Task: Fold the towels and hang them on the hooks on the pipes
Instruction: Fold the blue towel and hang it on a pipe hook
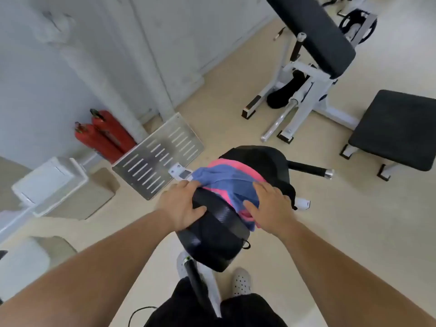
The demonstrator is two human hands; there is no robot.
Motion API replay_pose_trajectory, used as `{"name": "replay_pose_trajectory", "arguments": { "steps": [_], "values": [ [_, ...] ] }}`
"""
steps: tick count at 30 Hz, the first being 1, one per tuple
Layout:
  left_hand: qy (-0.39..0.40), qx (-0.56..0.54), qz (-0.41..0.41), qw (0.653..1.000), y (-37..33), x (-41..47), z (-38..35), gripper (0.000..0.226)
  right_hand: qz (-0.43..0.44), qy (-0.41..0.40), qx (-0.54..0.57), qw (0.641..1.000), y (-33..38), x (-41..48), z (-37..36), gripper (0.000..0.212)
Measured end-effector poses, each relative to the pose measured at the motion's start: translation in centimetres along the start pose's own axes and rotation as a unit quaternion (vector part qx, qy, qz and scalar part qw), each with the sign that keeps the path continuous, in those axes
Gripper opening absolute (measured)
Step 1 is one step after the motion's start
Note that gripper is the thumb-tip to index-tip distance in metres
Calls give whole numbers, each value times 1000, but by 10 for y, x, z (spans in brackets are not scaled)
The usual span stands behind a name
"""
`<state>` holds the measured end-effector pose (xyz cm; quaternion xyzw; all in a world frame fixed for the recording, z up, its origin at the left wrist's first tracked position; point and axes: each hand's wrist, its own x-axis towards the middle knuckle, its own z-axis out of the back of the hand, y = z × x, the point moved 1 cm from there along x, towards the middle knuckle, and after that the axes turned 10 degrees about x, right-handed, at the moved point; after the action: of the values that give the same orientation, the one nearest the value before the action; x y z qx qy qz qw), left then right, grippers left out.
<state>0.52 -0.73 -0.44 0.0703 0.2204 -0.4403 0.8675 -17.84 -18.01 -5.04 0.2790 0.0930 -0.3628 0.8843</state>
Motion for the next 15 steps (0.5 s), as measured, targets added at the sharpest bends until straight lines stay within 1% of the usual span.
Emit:
{"name": "replay_pose_trajectory", "arguments": {
  "steps": [3, 5, 8, 9, 10, 14, 15],
  "values": [
    [5, -49, -27, 998, -17, 41, -2, 65, -18, -17, 34, 999, -15, 23, -4, 55],
    [25, -66, -38, 997, -27, 67, -7, 60, -27, -16, 48, 998, -22, 34, -10, 49],
    [57, -69, -43, 995, -40, 98, -15, 37, -31, -33, 76, 996, -28, 45, -18, 40],
    [56, -72, -47, 995, -43, 107, -20, 33, -31, -41, 80, 995, -29, 48, -21, 37],
    [65, -66, -46, 995, -46, 115, -24, 34, -32, -50, 80, 995, -30, 51, -22, 33],
    [94, -20, -80, 992, -61, 135, -36, 50, -45, -73, 77, 993, -33, 57, -25, 23],
    [90, -9, -87, 992, -64, 138, -40, 51, -43, -77, 78, 993, -34, 58, -27, 21]
  ]
}}
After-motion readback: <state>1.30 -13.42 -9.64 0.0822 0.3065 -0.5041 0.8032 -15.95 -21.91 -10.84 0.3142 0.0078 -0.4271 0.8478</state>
